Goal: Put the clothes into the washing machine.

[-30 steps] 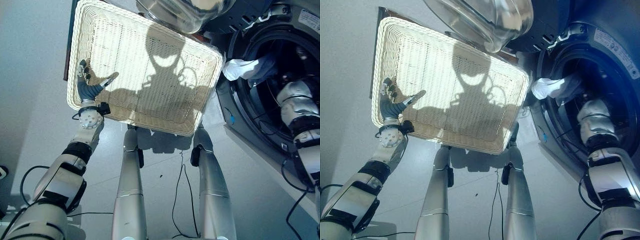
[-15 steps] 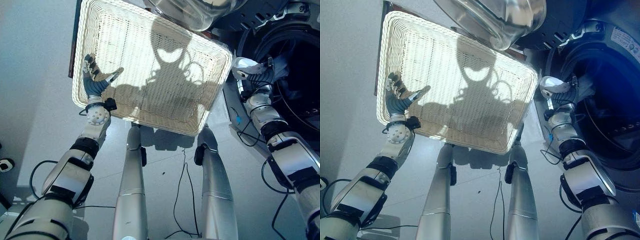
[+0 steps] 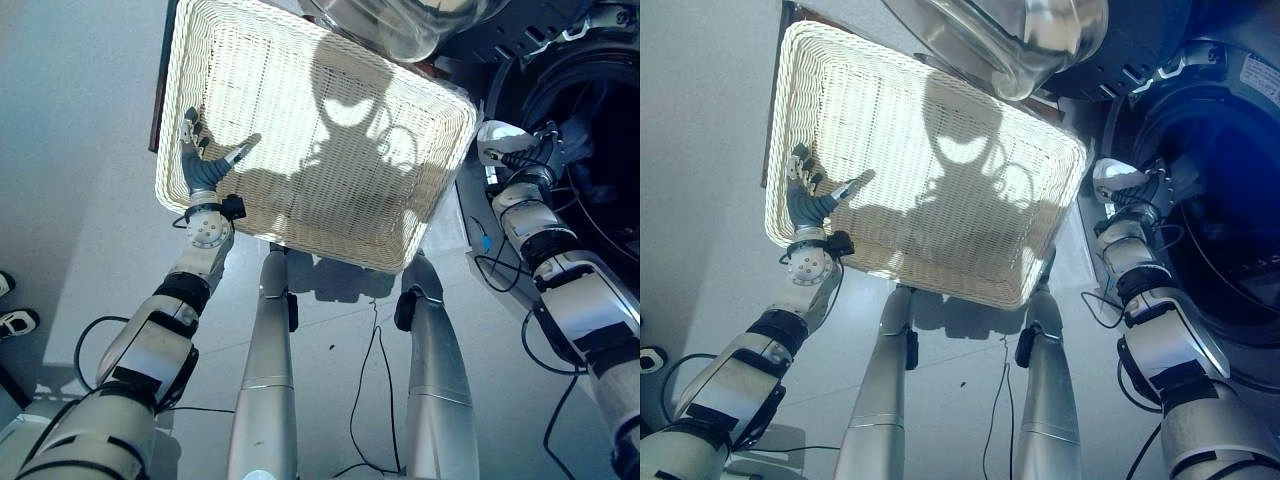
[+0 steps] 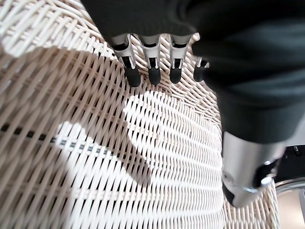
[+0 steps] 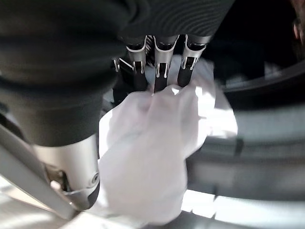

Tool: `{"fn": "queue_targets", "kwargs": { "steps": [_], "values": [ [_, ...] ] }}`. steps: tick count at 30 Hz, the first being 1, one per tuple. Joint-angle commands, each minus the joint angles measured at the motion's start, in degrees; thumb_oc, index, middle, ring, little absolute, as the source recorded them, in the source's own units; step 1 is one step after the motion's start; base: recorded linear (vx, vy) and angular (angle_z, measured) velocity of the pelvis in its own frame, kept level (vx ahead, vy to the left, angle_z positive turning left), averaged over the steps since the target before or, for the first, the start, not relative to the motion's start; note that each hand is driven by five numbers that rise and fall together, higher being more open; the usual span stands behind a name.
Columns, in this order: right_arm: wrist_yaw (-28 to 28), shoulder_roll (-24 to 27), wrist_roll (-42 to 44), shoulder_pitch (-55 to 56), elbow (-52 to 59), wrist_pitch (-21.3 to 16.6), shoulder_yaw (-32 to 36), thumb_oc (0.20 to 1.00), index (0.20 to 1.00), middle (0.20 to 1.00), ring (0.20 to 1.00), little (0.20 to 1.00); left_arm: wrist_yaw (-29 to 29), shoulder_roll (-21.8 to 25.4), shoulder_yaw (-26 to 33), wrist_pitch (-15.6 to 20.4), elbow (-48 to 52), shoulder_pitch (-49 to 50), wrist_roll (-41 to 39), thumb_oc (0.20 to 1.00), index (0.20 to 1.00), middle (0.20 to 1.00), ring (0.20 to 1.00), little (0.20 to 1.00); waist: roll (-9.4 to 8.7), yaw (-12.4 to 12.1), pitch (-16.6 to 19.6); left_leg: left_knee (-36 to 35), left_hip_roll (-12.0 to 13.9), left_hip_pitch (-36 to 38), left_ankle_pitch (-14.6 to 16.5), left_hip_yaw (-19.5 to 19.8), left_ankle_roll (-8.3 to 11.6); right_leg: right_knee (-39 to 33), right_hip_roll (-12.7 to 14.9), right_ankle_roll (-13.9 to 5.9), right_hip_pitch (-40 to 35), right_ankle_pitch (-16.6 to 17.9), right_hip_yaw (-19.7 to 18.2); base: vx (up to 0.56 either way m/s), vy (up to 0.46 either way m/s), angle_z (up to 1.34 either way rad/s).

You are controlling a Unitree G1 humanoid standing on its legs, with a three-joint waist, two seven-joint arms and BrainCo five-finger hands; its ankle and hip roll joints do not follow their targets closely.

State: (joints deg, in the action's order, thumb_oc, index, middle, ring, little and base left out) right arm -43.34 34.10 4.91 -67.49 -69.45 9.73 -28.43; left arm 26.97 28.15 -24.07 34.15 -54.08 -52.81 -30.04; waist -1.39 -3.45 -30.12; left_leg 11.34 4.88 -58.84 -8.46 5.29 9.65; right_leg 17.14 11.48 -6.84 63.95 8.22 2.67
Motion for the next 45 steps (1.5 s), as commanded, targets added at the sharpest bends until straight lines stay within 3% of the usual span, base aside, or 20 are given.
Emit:
{"fn": "queue_targets", "kwargs": {
  "steps": [1, 3, 9, 22, 26, 28, 29, 30, 31, 32, 33, 36, 37, 38, 42, 45],
  "values": [
    [-2.3, 4.9, -10.0, -1.7, -2.7, 6.1, -5.7, 0.2, 0.2, 0.2, 0.2, 0.2, -1.2, -1.5, 0.8, 1.2, -1.7, -2.3, 0.2, 1.0, 1.0, 1.0, 1.0, 1.0, 4.1, 1.4, 0.3, 2.4, -4.2, -2.9, 0.4, -1.8, -5.65, -1.8, -3.4, -0.11, -1.3, 1.6, 4.4, 0.0, 0.0, 0.0],
    [-1.7, 5.6, -14.8, -2.8, -3.4, 7.4, -8.4, 0.2, 0.2, 0.2, 0.2, 0.2, -1.8, -1.1, 0.5, 1.4, -2.2, -2.8, -0.6, 1.0, 1.0, 1.0, 1.0, 1.0, 4.08, 1.3, 0.3, 2.4, -4.2, -3.2, 0.3, -1.7, -5.74, -1.6, -3.4, -0.11, -1.1, 1.6, 4.5, 0.0, 0.0, 0.0],
    [-1.4, 6.9, -16.8, -3.3, -3.6, 8.5, -11.6, 0.2, 0.2, 0.2, 0.2, 0.2, -2.7, 0.0, 0.2, 1.5, -2.2, -3.1, -1.7, 1.0, 1.0, 1.0, 1.0, 1.0, 3.65, 1.3, 0.3, 2.3, -4.4, -3.2, 0.2, -1.3, -5.87, -2.0, -3.4, -0.24, -1.2, 1.9, 4.8, 0.0, -0.005, 0.0],
    [-0.2, 8.0, -14.8, -1.6, -3.5, 8.6, -11.3, 0.2, 0.2, 0.2, 0.2, 0.2, -3.3, 0.3, 1.0, 1.0, -1.6, -2.6, -1.8, 1.0, 1.0, 1.0, 1.0, 1.0, 3.08, 1.5, 0.3, 2.6, -4.3, -3.6, 0.1, -1.1, -5.91, -1.8, -3.4, -0.23, -1.0, 2.0, 4.9, 0.0, 0.0, 0.0],
    [-4.2, 10.3, -0.1, -1.3, -3.6, 7.8, -9.2, 0.2, 0.2, 0.2, 0.2, 0.2, -2.9, 1.5, 0.5, 0.8, -0.7, -2.1, -2.0, 1.0, 1.0, 1.0, 1.0, 1.0, 2.79, 1.6, 0.3, 2.7, -4.0, -3.6, 0.1, -1.0, -5.69, -1.7, -3.5, -0.34, -0.9, 2.4, 5.0, 0.0, 0.0, 0.0],
    [-5.1, 10.5, 1.6, -1.2, -3.5, 7.5, -8.9, 0.2, 0.2, 0.2, 0.2, 0.2, -2.9, 1.6, 0.4, 0.9, -0.6, -2.0, -2.1, 1.0, 1.0, 1.0, 1.0, 1.0, 2.75, 1.6, 0.3, 2.7, -4.0, -3.6, 0.1, -1.0, -5.68, -1.8, -3.5, -0.35, -1.0, 2.4, 4.9, 0.0, -0.021, 0.01],
    [-11.4, 14.7, 15.3, 0.4, -2.7, 2.3, -0.8, 0.2, 0.2, 0.2, 0.2, 0.2, -2.4, 3.9, 1.2, 1.3, 1.7, 0.9, -2.1, 1.0, 1.0, 1.0, 1.0, 1.0, 1.73, 2.2, 0.3, 3.2, -3.7, -3.4, 1.2, -0.5, -5.62, -2.4, -3.9, -0.65, -1.6, 2.5, 4.8, 0.0, -0.056, 0.01],
    [-13.7, 16.3, 20.7, 0.7, -2.8, -0.9, 2.3, 0.2, 0.2, 0.2, 0.2, 0.2, -2.3, 4.4, 1.7, 1.5, 2.4, 2.0, -1.7, 1.0, 1.0, 1.0, 1.0, 1.0, 1.17, 2.3, 0.3, 2.9, -3.6, -3.0, 1.4, -0.4, -5.58, -2.8, -4.1, -0.81, -2.1, 2.5, 4.9, 0.0, -0.062, 0.01],
    [-14.1, 17.2, 23.3, 0.9, -3.0, -2.2, 3.9, 0.2, 0.2, 0.2, 0.2, 0.2, -2.2, 4.5, 2.0, 1.8, 2.6, 2.6, -1.5, 1.0, 1.0, 1.0, 1.0, 1.0, 0.94, 2.4, 0.3, 2.8, -3.5, -2.9, 1.5, -0.3, -5.56, -2.9, -4.1, -0.9, -2.3, 2.5, 5.0, 0.01, -0.035, 0.01],
    [-15.8, 19.2, 29.5, 1.1, -3.3, -6.0, 6.8, 0.2, 0.2, 0.2, 0.2, 0.2, -1.8, 5.0, 2.2, 2.0, 3.5, 3.8, -1.1, 1.0, 1.0, 1.0, 1.0, 1.0, 0.42, 2.5, 0.3, 2.6, -3.3, -2.5, 1.7, -0.2, -5.57, -3.1, -4.3, -1.04, -2.7, 2.7, 5.0, 0.0, 0.0, 0.0],
    [-15.8, 20.2, 31.1, 1.1, -3.4, -6.8, 7.8, 0.2, 0.2, 0.2, 0.2, 0.2, -1.8, 5.3, 2.4, 1.8, 3.9, 4.2, -1.1, 1.0, 1.0, 1.0, 1.0, 1.0, 0.2, 2.6, 0.3, 2.6, -3.1, -2.3, 1.7, -0.2, -5.53, -3.2, -4.4, -1.11, -2.9, 2.7, 5.1, 0.0, -0.025, 0.04],
    [-18.7, 25.3, 44.7, 2.1, -2.9, -17.3, 13.5, 0.2, 0.2, 0.2, 0.2, 0.2, -1.9, 7.2, 3.7, 1.1, 5.1, 5.7, -1.6, 1.0, 1.0, 1.0, 1.0, 1.0, -1.05, 3.5, 0.3, 2.1, -2.5, -1.4, 1.8, -0.4, -5.38, -3.7, -4.7, -1.34, -3.9, 2.9, 5.1, 0.0, -0.004, 0.01],
    [-18.6, 25.6, 45.6, 2.5, -2.9, -18.1, 14.0, 0.2, 0.2, 0.2, 0.2, 0.2, -2.0, 7.4, 3.7, 1.0, 5.1, 5.7, -1.7, 1.0, 1.0, 1.0, 1.0, 1.0, -1.21, 3.5, 0.3, 2.1, -2.4, -1.3, 1.8, -0.4, -5.37, -3.7, -4.8, -1.35, -3.9, 3.0, 5.0, -0.01, 0.022, -0.06],
    [-19.5, 27.0, 49.3, 3.8, -3.0, -23.8, 16.3, 0.2, 0.2, 0.2, 0.2, 0.2, -2.2, 8.3, 4.1, 0.5, 5.0, 5.8, -2.5, 1.0, 1.0, 1.0, 1.0, 1.0, -1.86, 3.9, 0.3, 1.9, -2.1, -0.9, 1.9, -0.4, -5.31, -3.8, -4.9, -1.41, -4.3, 2.9, 4.8, -0.01, 0.023, -0.05],
    [-20.9, 28.9, 51.3, 4.7, -2.1, -28.5, 18.3, 0.2, 0.2, 0.2, 0.2, 0.2, -4.5, 10.6, 4.4, -0.3, 3.4, 4.9, -5.2, 1.0, 1.0, 1.0, 1.0, 1.0, -2.86, 4.4, 0.3, 1.5, -1.9, -0.1, 2.1, -0.1, -5.25, -3.9, -5.3, -1.45, -4.9, 2.9, 4.7, 0.0, 0.01, -0.02],
    [-19.1, 28.8, 51.8, 4.6, -3.0, -29.0, 18.5, 0.2, 0.2, 0.2, 0.2, 0.2, -5.5, 10.9, 4.3, -0.2, 2.3, 4.3, -5.8, 1.0, 1.0, 1.0, 1.0, 1.0, -3.02, 4.4, 0.3, 1.3, -1.9, 0.1, 2.1, 0.1, -5.2, -4.1, -5.4, -1.45, -5.1, 2.9, 4.7, 0.0, 0.0, 0.0]
  ]
}}
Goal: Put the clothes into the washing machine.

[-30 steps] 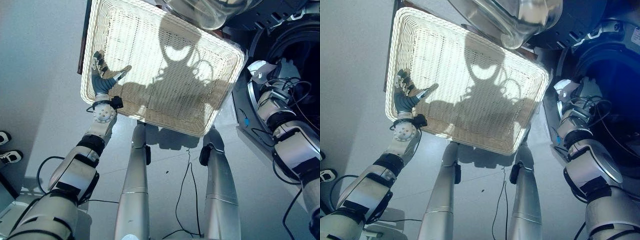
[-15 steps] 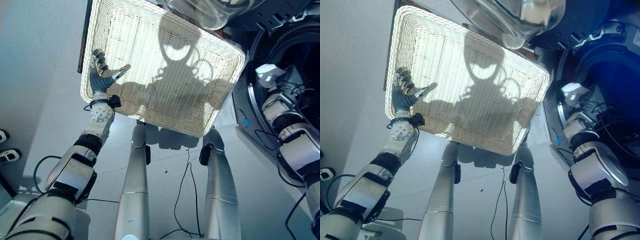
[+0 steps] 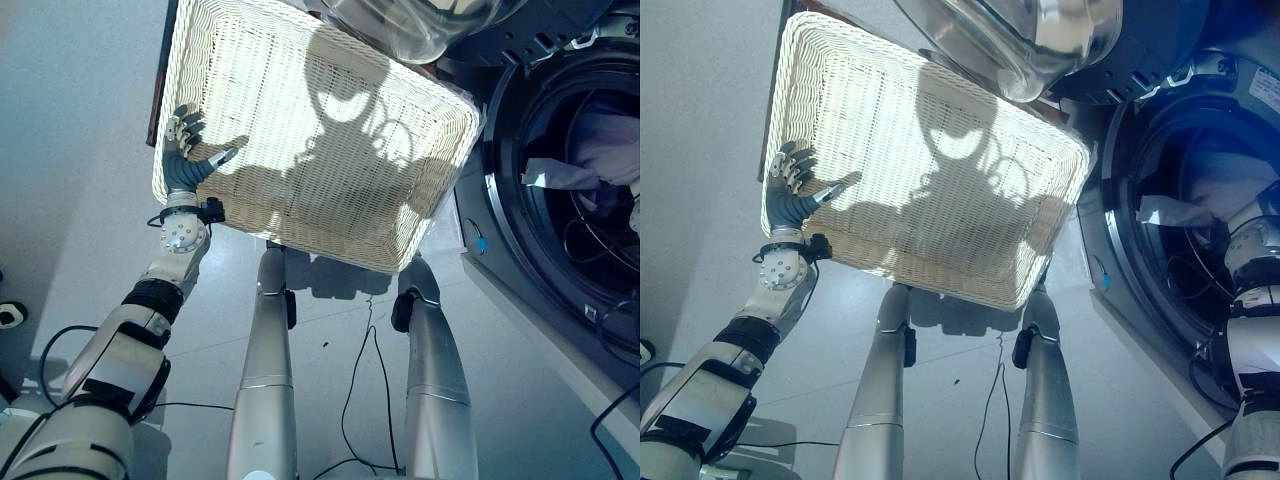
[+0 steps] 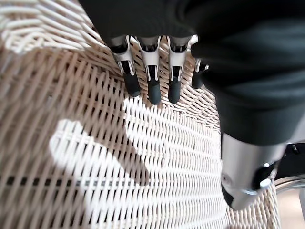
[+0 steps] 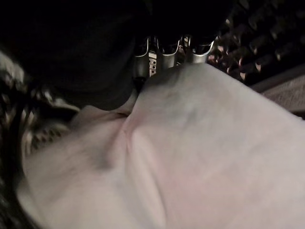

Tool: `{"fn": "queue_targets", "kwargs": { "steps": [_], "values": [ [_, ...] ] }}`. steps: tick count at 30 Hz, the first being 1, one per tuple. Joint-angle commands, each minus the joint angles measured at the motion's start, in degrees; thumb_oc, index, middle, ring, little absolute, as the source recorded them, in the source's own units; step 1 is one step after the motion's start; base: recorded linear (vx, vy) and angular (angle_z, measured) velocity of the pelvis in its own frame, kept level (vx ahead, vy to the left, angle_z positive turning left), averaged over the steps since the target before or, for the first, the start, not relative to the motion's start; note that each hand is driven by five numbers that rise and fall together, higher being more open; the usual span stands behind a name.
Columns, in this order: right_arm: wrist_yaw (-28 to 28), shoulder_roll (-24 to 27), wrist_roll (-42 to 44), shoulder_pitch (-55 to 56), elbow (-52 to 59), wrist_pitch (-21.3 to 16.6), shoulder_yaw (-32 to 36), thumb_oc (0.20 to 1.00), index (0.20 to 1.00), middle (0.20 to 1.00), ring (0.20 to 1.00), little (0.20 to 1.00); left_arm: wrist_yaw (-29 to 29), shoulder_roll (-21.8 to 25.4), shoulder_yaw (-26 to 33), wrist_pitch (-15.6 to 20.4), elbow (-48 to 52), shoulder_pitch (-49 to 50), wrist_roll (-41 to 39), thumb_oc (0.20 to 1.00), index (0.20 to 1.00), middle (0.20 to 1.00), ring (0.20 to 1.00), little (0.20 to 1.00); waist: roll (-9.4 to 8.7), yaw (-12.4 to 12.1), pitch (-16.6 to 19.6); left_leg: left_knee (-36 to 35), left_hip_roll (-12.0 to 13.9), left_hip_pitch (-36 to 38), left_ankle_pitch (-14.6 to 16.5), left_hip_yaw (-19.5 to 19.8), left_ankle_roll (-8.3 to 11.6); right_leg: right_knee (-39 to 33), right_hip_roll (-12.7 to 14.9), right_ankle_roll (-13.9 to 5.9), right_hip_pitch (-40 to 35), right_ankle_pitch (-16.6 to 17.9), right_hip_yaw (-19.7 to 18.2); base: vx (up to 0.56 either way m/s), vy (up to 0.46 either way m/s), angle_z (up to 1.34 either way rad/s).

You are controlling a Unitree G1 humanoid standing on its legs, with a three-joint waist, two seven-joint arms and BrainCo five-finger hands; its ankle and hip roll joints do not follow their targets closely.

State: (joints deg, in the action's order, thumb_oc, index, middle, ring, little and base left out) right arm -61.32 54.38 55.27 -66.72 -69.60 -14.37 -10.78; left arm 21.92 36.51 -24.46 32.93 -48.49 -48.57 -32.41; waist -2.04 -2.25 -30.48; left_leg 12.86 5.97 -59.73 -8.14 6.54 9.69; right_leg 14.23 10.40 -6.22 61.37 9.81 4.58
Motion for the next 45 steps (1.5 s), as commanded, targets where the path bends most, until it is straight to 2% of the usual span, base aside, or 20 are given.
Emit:
{"fn": "queue_targets", "kwargs": {
  "steps": [1, 2, 3, 6, 7, 8, 12, 15, 19, 22, 30, 37, 40, 45],
  "values": [
    [0.8, 8.3, 2.2, 3.4, -3.5, -3.9, 0.3, 0.551, 0.551, 0.551, 0.551, 0.551, -1.3, 2.7, 4.6, 1.2, -4.1, -0.3, -3.9, 1.0, 1.0, 1.0, 1.0, 1.0, -2.38, 3.0, 0.7, -0.4, -3.1, 1.1, 1.7, -1.0, -5.23, -1.4, -4.2, -2.03, -2.7, 1.3, 2.9, 0.0, 0.0, 0.0],
    [1.3, 8.3, 2.3, 3.3, -3.7, -3.7, 0.2, 0.683, 0.683, 0.683, 0.683, 0.683, -1.4, 2.7, 4.6, 1.3, -4.2, -0.3, -4.0, 1.0, 1.0, 1.0, 1.0, 1.0, -2.36, 3.0, 0.7, -0.4, -3.1, 1.1, 1.7, -1.0, -5.22, -1.4, -4.2, -2.03, -2.7, 1.3, 2.9, 0.0, 0.0, 0.0],
    [4.1, 7.6, 2.1, 2.9, -4.1, -2.0, -0.4, 1.0, 1.0, 1.0, 1.0, 1.0, -1.9, 2.6, 4.4, 1.4, -4.9, -0.8, -4.1, 1.0, 1.0, 1.0, 1.0, 1.0, -2.19, 2.8, 0.7, -0.6, -3.3, 1.1, 1.7, -0.9, -5.25, -1.5, -4.1, -1.99, -2.6, 1.3, 2.9, 0.0, 0.0, 0.0],
    [6.0, 6.4, -2.5, 2.3, -4.3, 1.3, -1.9, 1.0, 1.0, 1.0, 1.0, 1.0, -1.6, 2.3, 3.9, 1.1, -5.1, -1.4, -4.1, 1.0, 1.0, 1.0, 1.0, 1.0, -1.91, 2.6, 0.7, -0.6, -3.6, 1.0, 1.8, -0.8, -5.33, -1.8, -4.0, -1.94, -2.6, 1.3, 3.0, 0.0, 0.0, 0.0],
    [6.1, 5.9, -4.2, 1.8, -4.1, 2.9, -2.6, 1.0, 1.0, 1.0, 1.0, 1.0, -1.5, 2.3, 3.6, 1.0, -5.1, -1.7, -4.1, 1.0, 1.0, 1.0, 1.0, 1.0, -1.82, 2.3, 0.7, -0.6, -3.7, 0.9, 1.7, -0.7, -5.38, -1.8, -3.9, -1.92, -2.6, 1.3, 3.1, 0.0, 0.0, 0.0],
    [5.5, 5.0, -9.3, 0.5, -4.1, 5.9, -4.6, 1.0, 1.0, 1.0, 1.0, 1.0, -1.7, 1.9, 3.2, 1.1, -5.4, -2.3, -4.3, 1.0, 1.0, 1.0, 1.0, 1.0, -1.51, 2.1, 0.7, -0.7, -3.8, 0.9, 1.7, -0.8, -5.36, -1.9, -3.7, -1.92, -2.6, 1.3, 3.2, 0.0, 0.0, 0.0],
    [4.1, 3.4, -14.5, -2.0, -4.1, 7.9, -8.0, 1.0, 1.0, 1.0, 1.0, 1.0, -1.4, 1.1, 2.3, 1.1, -5.5, -3.2, -4.5, 1.0, 1.0, 1.0, 1.0, 1.0, -0.77, 1.8, 0.7, -0.6, -4.1, 0.4, 1.6, -0.9, -5.43, -2.0, -3.3, -1.9, -2.3, 1.2, 3.5, 0.0, 0.0, 0.0],
    [2.1, 2.2, -20.0, -3.0, -2.3, 7.1, -9.4, 1.0, 1.0, 1.0, 1.0, 1.0, -0.8, 0.5, 1.7, 0.9, -5.1, -3.6, -4.4, 1.0, 1.0, 1.0, 1.0, 1.0, -0.38, 1.7, 0.7, -0.5, -4.2, 0.1, 1.6, -1.1, -5.5, -1.9, -3.1, -2.01, -1.9, 1.1, 3.6, 0.0, 0.0, -0.01],
    [-1.1, 0.2, -30.9, -3.6, 3.0, 8.0, -11.4, 1.0, 1.0, 1.0, 1.0, 1.0, -0.5, -0.2, 1.7, 0.8, -4.5, -3.8, -4.4, 1.0, 1.0, 1.0, 1.0, 1.0, 0.05, 1.8, 0.7, -0.5, -4.3, -0.2, 1.8, -1.5, -5.46, -1.9, -2.9, -2.12, -1.6, 0.9, 3.5, 0.0, 0.008, 0.0],
    [-0.1, -1.6, -36.8, -2.4, 6.2, 8.9, -12.5, 1.0, 1.0, 1.0, 1.0, 1.0, -0.2, -1.0, 1.8, 1.4, -4.2, -3.6, -4.1, 1.0, 1.0, 1.0, 1.0, 1.0, 0.29, 1.9, 0.7, -0.4, -4.3, -0.4, 1.8, -1.8, -5.43, -1.7, -2.8, -2.11, -1.4, 0.6, 3.5, -0.01, 0.036, 0.0],
    [0.9, -6.3, -49.4, 3.4, 11.9, 8.2, -14.0, 1.0, 1.0, 1.0, 1.0, 1.0, 1.4, -3.5, 2.3, 2.8, -3.5, -2.7, -1.9, 1.0, 1.0, 1.0, 1.0, 1.0, 1.03, 2.2, 0.7, 0.2, -4.6, -1.4, 1.7, -2.5, -5.49, -0.9, -2.5, -1.96, -0.1, 0.1, 3.2, 0.0, 0.008, 0.0],
    [4.4, -10.2, -54.9, 11.3, 20.0, 10.2, -15.3, 1.0, 1.0, 1.0, 1.0, 1.0, 4.0, -5.4, 3.1, 3.0, -1.3, -0.4, 1.0, 1.0, 1.0, 1.0, 1.0, 1.0, 1.24, 2.9, 0.7, 0.4, -4.8, -1.9, 1.6, -3.1, -5.61, -0.3, -2.6, -1.71, 0.7, -0.2, 2.6, 0.0, 0.008, -0.01],
    [7.4, -13.0, -56.6, 18.7, 25.7, 9.9, -15.1, 1.0, 1.0, 1.0, 1.0, 1.0, 5.8, -6.9, 3.7, 2.5, 0.6, 2.6, 3.1, 1.0, 1.0, 1.0, 1.0, 1.0, 1.05, 3.4, 0.7, 0.3, -4.7, -1.5, 1.3, -3.8, -5.68, -0.1, -2.9, -1.5, 0.7, -0.1, 2.3, 0.0, 0.0, 0.0],
    [9.3, -18.3, -59.3, 27.3, 29.3, 8.1, -14.6, 1.0, 1.0, 1.0, 1.0, 1.0, 7.3, -9.8, 4.8, 2.6, 1.4, 7.5, 6.0, 1.0, 1.0, 1.0, 1.0, 1.0, 0.57, 3.9, 0.7, 0.3, -4.6, 1.3, 1.6, -4.3, -5.93, -0.1, -3.2, -1.21, -1.6, -0.1, 1.8, -0.01, 0.001, 0.03]
  ]
}}
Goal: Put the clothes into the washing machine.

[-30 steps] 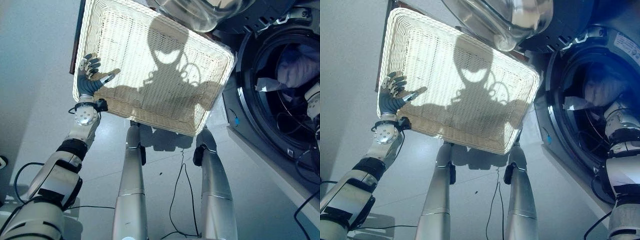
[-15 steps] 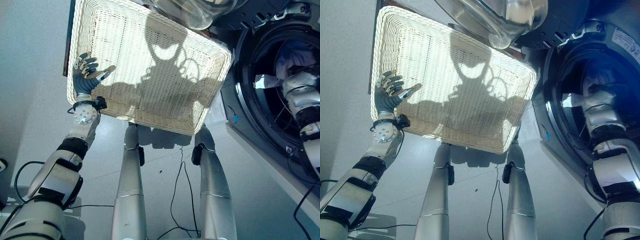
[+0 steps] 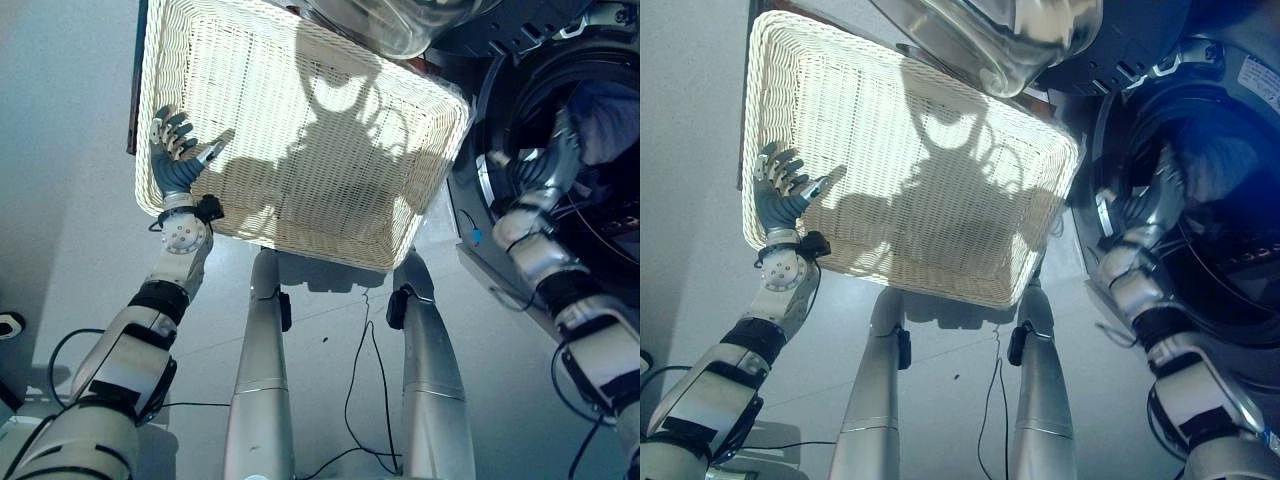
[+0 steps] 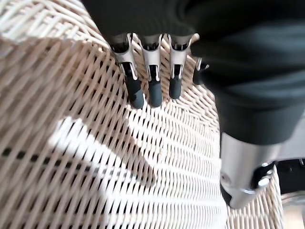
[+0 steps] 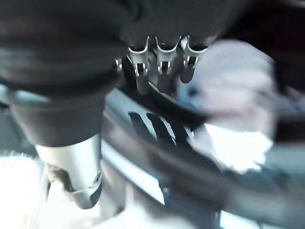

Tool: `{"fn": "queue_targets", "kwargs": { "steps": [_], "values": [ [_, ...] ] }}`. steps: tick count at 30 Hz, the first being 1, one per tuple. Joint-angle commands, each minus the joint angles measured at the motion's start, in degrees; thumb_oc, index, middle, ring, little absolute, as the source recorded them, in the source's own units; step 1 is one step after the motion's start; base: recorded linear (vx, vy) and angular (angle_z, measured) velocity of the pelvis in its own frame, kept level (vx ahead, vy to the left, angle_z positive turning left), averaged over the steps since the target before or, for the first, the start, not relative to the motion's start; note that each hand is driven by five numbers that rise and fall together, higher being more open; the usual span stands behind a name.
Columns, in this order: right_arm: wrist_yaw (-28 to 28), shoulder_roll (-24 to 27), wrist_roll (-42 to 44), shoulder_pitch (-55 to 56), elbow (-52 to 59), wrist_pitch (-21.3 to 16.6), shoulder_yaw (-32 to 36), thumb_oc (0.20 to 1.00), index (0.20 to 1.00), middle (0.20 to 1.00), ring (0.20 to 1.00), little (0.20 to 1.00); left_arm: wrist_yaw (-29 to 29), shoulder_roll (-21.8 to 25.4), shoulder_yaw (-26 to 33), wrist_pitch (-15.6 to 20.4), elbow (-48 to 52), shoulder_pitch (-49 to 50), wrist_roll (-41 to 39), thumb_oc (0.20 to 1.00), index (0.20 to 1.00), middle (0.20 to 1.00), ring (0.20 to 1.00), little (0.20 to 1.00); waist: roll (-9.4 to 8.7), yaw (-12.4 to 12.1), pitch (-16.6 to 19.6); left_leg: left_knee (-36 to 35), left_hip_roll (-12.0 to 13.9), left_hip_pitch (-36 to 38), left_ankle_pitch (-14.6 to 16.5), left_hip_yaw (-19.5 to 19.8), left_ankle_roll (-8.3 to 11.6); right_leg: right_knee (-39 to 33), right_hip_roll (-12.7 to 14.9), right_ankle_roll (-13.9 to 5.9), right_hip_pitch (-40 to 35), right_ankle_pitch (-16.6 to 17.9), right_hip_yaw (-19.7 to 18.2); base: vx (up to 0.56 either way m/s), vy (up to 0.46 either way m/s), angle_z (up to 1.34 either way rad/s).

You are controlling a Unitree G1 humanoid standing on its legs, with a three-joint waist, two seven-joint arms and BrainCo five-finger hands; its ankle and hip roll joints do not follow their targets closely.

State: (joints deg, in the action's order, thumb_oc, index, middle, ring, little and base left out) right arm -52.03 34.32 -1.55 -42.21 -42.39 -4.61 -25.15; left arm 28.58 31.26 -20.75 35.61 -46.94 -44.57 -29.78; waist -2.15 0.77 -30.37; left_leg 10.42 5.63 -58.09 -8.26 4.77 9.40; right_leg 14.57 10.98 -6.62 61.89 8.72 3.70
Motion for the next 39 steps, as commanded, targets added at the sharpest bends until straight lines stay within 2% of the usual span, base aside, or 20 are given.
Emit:
{"fn": "queue_targets", "kwargs": {
  "steps": [1, 2, 6, 14, 19, 24, 28, 29, 30, 31, 32, 33, 34, 35, 37, 38, 39],
  "values": [
    [0.1, 1.3, -2.8, 3.2, 2.1, -2.0, 0.0, 1.0, 1.0, 1.0, 1.0, 1.0, 0.5, -4.7, 1.3, -0.1, -0.2, 3.7, 3.5, 1.0, 1.0, 1.0, 1.0, 1.0, 0.66, 1.0, 0.6, 2.8, -4.3, -0.2, 1.5, -2.6, -5.66, -0.5, -3.8, -0.78, -2.2, 1.2, 2.6, -0.04, 0.035, -0.04],
    [0.8, 0.0, -3.6, 4.9, 1.7, -3.1, 0.2, 1.0, 1.0, 1.0, 1.0, 1.0, 0.0, -5.3, 1.7, -0.1, -0.7, 4.7, 3.7, 1.0, 1.0, 1.0, 1.0, 1.0, 0.58, 1.1, 0.6, 2.8, -4.3, 1.1, 1.6, -2.8, -5.7, -0.5, -3.7, -0.7, -3.4, 1.1, 2.5, -0.05, 0.033, -0.02],
    [1.2, -2.4, -5.6, 8.4, 2.8, -3.5, 0.1, 1.0, 1.0, 1.0, 1.0, 1.0, -0.9, -6.5, 2.5, -1.3, -1.1, 7.0, 4.7, 1.0, 1.0, 1.0, 1.0, 1.0, 0.59, 1.2, 0.6, 1.9, -4.1, 4.9, 1.6, -3.4, -5.83, -0.9, -3.4, -0.58, -6.8, 0.9, 2.4, -0.05, 0.036, 0.0],
    [3.8, -6.2, -9.2, 15.2, 3.2, -3.9, -0.1, 1.0, 1.0, 1.0, 1.0, 1.0, -2.9, -9.4, 2.7, -6.0, -3.0, 14.1, 9.4, 1.0, 1.0, 1.0, 1.0, 1.0, 0.74, 0.6, 0.6, 0.0, -3.2, 16.8, 2.6, -4.3, -6.1, -1.9, -2.2, -0.64, -17.9, -0.1, 2.3, -0.05, 0.02, -0.04],
    [7.3, -7.3, -9.9, 19.9, 0.8, -6.9, 1.2, 1.0, 1.0, 1.0, 1.0, 1.0, -6.0, -10.7, 3.0, -6.5, -7.0, 20.3, 12.6, 1.0, 1.0, 1.0, 1.0, 1.0, 1.19, -0.5, 0.6, -2.7, -2.6, 27.7, 3.3, -5.0, -5.78, -4.1, -1.2, -1.14, -28.2, -0.7, 2.3, -0.02, 0.015, -0.03],
    [14.8, -8.4, -7.9, 26.6, -1.4, -12.0, 2.7, 1.0, 1.0, 1.0, 1.0, 1.0, -11.5, -9.9, 4.6, -6.1, -11.5, 27.1, 16.0, 1.0, 1.0, 1.0, 1.0, 1.0, 1.47, -1.5, 0.6, -6.7, -2.2, 40.9, 3.8, -5.7, -5.11, -8.0, 0.1, -1.8, -41.6, -1.1, 2.8, 0.0, -0.002, 0.02],
    [23.7, -10.0, -2.4, 30.8, -5.7, -13.0, 4.4, 1.0, 1.0, 1.0, 1.0, 1.0, -15.5, -9.8, 6.0, -6.3, -14.2, 31.5, 17.4, 1.0, 1.0, 1.0, 1.0, 1.0, 1.5, -1.8, 4.9, -9.6, -1.7, 46.9, 3.6, -6.1, -4.4, -11.2, 0.6, -1.95, -48.5, -1.3, 3.7, 0.09, -0.012, 0.07],
    [27.3, -11.0, -1.0, 32.2, -8.9, -13.6, 5.0, 1.0, 1.0, 1.0, 1.0, 1.0, -16.7, -10.3, 6.0, -6.6, -16.0, 32.8, 18.5, 1.0, 1.0, 1.0, 1.0, 1.0, 1.45, -1.8, 7.5, -11.0, -1.3, 49.2, 3.2, -6.5, -4.06, -12.6, 0.6, -2.01, -51.1, -1.4, 4.0, 0.15, -0.028, 0.07],
    [28.9, -11.8, -0.7, 33.2, -11.0, -13.8, 5.5, 1.0, 1.0, 1.0, 1.0, 1.0, -17.6, -10.6, 6.1, -7.1, -17.1, 33.7, 19.5, 1.0, 1.0, 1.0, 1.0, 1.0, 1.42, -1.9, 9.4, -11.9, -1.1, 50.6, 3.0, -6.7, -3.85, -13.4, 0.5, -2.01, -52.7, -1.4, 4.3, 0.17, -0.022, 0.05],
    [29.1, -12.0, -0.7, 33.4, -11.4, -13.7, 5.6, 1.0, 1.0, 1.0, 1.0, 1.0, -17.9, -10.6, 6.1, -7.3, -17.2, 33.9, 19.6, 1.0, 1.0, 1.0, 1.0, 1.0, 1.41, -1.9, 9.7, -12.1, -1.0, 50.9, 2.9, -6.7, -3.81, -13.5, 0.5, -2.01, -53.1, -1.4, 4.4, 0.17, -0.03, 0.03],
    [34.4, -13.3, 1.5, 34.8, -15.5, -11.4, 6.4, 1.0, 1.0, 1.0, 1.0, 1.0, -19.4, -11.3, 6.0, -8.5, -20.0, 35.4, 19.6, 1.0, 1.0, 1.0, 1.0, 1.0, 1.34, -1.8, 13.1, -13.4, -0.7, 53.3, 2.4, -7.0, -3.49, -14.7, 0.5, -2.05, -55.7, -1.4, 4.7, 0.15, -0.02, 0.03],
    [35.3, -13.8, 1.9, 35.0, -17.0, -11.3, 6.8, 1.0, 1.0, 1.0, 1.0, 1.0, -19.8, -11.6, 6.2, -9.0, -20.5, 35.7, 19.8, 1.0, 1.0, 1.0, 1.0, 1.0, 1.36, -1.9, 13.9, -13.7, -0.6, 53.9, 2.4, -7.1, -3.49, -15.0, 0.5, -2.01, -56.5, -1.5, 4.8, 0.23, -0.02, 0.02],
    [39.7, -15.2, 4.0, 35.7, -21.5, -8.7, 8.0, 1.0, 1.0, 1.0, 1.0, 1.0, -21.1, -12.2, 7.0, -10.4, -22.7, 36.8, 19.4, 1.0, 1.0, 1.0, 1.0, 1.0, 1.42, -2.2, 16.4, -14.2, -0.6, 55.5, 2.5, -7.1, -3.48, -15.8, 0.6, -1.97, -58.4, -1.5, 5.1, 0.16, -0.005, -0.02],
    [40.9, -15.5, 5.0, 35.8, -22.8, -8.3, 8.3, 1.0, 1.0, 1.0, 1.0, 1.0, -21.4, -12.3, 7.4, -11.0, -23.1, 37.1, 19.6, 1.0, 1.0, 1.0, 1.0, 1.0, 1.44, -2.3, 16.9, -14.3, -0.6, 55.9, 2.5, -7.1, -3.48, -16.0, 0.7, -1.94, -58.9, -1.6, 5.3, 0.17, -0.007, -0.01],
    [43.3, -16.9, 9.0, 36.4, -26.5, -6.2, 10.4, 1.0, 1.0, 1.0, 1.0, 1.0, -23.5, -13.0, 8.6, -14.4, -24.7, 38.0, 19.0, 1.0, 1.0, 1.0, 1.0, 1.0, 1.45, -2.7, 19.0, -14.4, -0.6, 57.2, 2.9, -7.0, -3.54, -16.6, 0.7, -1.82, -60.5, -1.8, 5.6, 0.17, -0.002, 0.01],
    [46.0, -18.2, 11.8, 36.9, -30.5, -2.7, 13.0, 1.0, 1.0, 1.0, 1.0, 1.0, -27.3, -14.2, 10.4, -18.3, -27.4, 39.4, 19.0, 1.0, 1.0, 1.0, 1.0, 1.0, 1.48, -3.0, 21.7, -14.5, -0.4, 58.8, 3.3, -7.3, -3.62, -17.2, 0.6, -1.67, -62.2, -1.9, 5.7, 0.2, 0.004, 0.08],
    [46.4, -18.4, 11.9, 37.0, -31.0, -2.2, 13.5, 1.0, 1.0, 1.0, 1.0, 1.0, -27.8, -14.4, 10.6, -18.9, -27.7, 39.6, 19.2, 1.0, 1.0, 1.0, 1.0, 1.0, 1.49, -3.0, 22.0, -14.6, -0.4, 59.1, 3.4, -7.4, -3.62, -17.3, 0.6, -1.65, -62.5, -2.0, 5.7, 0.25, 0.01, 0.13]
  ]
}}
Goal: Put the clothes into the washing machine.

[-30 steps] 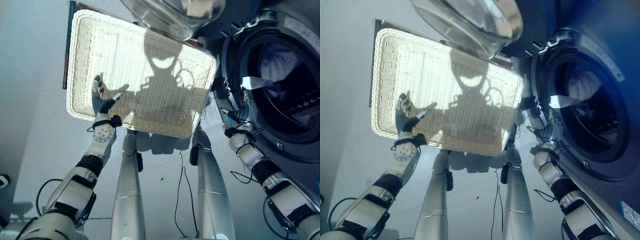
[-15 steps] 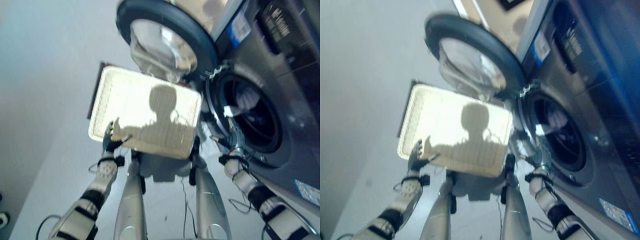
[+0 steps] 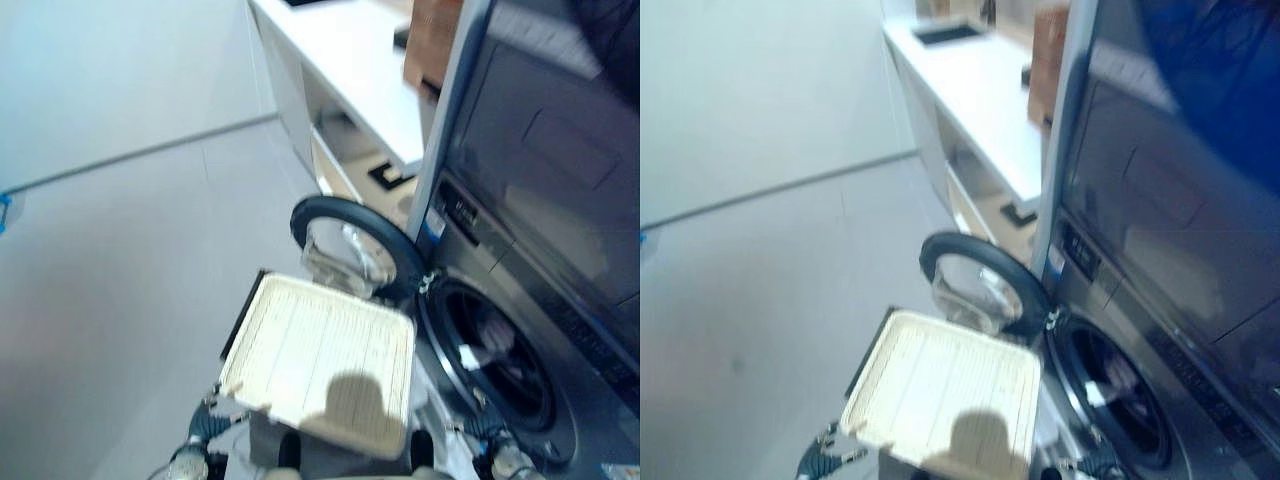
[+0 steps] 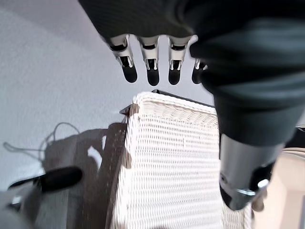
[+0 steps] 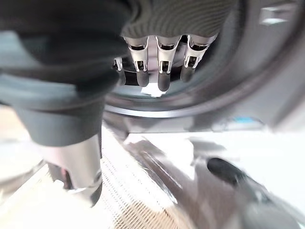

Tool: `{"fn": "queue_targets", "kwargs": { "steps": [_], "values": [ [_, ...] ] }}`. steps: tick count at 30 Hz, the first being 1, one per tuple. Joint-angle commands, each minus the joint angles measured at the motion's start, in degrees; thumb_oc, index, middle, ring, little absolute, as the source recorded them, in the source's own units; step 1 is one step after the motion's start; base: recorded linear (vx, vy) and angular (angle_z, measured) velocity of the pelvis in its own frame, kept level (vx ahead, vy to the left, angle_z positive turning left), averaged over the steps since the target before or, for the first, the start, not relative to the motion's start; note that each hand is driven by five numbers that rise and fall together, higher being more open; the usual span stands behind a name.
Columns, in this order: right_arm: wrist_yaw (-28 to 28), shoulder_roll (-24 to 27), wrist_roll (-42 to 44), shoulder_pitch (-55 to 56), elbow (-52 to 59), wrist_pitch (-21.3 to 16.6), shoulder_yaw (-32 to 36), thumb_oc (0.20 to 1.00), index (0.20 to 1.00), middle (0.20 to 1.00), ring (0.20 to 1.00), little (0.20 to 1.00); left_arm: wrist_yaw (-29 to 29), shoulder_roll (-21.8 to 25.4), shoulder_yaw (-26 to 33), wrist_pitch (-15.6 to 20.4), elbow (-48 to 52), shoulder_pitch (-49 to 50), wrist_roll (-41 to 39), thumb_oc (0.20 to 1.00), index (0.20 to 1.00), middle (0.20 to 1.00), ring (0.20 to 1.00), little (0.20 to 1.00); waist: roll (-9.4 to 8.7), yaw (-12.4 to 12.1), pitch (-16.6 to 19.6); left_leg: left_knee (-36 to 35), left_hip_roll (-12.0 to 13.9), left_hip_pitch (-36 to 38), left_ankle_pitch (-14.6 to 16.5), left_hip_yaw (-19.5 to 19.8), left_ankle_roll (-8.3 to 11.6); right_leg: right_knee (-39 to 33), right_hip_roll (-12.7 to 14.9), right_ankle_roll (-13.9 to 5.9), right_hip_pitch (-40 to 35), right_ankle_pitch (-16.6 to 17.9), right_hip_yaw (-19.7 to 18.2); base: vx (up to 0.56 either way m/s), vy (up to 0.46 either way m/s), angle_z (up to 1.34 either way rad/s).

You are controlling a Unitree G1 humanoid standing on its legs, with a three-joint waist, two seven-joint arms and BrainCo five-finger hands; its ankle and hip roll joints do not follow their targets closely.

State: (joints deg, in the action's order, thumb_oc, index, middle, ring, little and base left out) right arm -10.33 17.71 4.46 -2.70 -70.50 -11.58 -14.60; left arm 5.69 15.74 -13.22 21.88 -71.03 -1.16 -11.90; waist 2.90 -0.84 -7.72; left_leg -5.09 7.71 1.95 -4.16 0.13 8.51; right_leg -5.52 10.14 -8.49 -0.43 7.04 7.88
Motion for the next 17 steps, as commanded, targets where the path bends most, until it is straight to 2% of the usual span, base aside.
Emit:
{"fn": "queue_targets", "kwargs": {
  "steps": [1, 3, 8, 17],
  "values": [
    [6.5, -2.8, 7.8, -1.9, -5.3, 8.5, 5.0, 1.0, 1.0, 1.0, 1.0, 1.0, -7.4, 0.4, 4.3, -7.9, -5.2, -2.6, 1.4, 1.0, 1.0, 1.0, 1.0, 1.0, -3.53, -1.4, 0.8, 0.8, -2.4, 0.1, -0.3, -3.1, -2.81, 2.3, 1.2, 0.34, -1.2, -0.5, 1.3, 0.13, 0.012, 0.12],
    [8.6, -3.1, 7.9, -1.6, -9.4, 11.6, 7.6, 1.0, 1.0, 1.0, 1.0, 1.0, -9.9, -0.5, 5.4, -10.0, -7.2, -1.8, 0.8, 1.0, 1.0, 1.0, 1.0, 1.0, -3.43, -1.3, 2.3, 0.5, -2.3, 1.4, 0.3, -3.4, -2.9, 1.6, 0.9, 0.48, -2.6, -0.7, 1.1, 0.14, 0.018, 0.03],
    [9.5, -2.7, 7.0, -1.1, -14.5, 16.6, 10.8, 1.0, 1.0, 1.0, 1.0, 1.0, -12.0, -0.8, 6.9, -11.4, -8.5, -0.7, -0.5, 1.0, 1.0, 1.0, 1.0, 1.0, -3.15, -1.6, 4.3, 0.3, -2.3, 3.3, 1.3, -3.5, -3.01, 1.1, 0.6, 0.63, -4.2, -1.2, 0.5, 0.08, 0.008, 0.0],
    [9.7, -2.2, 4.6, -0.6, -15.3, 17.2, 11.9, 1.0, 1.0, 1.0, 1.0, 1.0, -12.6, -0.5, 6.9, -11.2, -8.2, -0.2, -0.5, 1.0, 1.0, 1.0, 1.0, 1.0, -3.12, -1.5, 5.4, 0.1, -2.1, 4.4, 2.0, -3.3, -3.35, 0.7, 0.4, 0.55, -4.9, -1.3, -0.8, 0.01, -0.001, 0.0]
  ]
}}
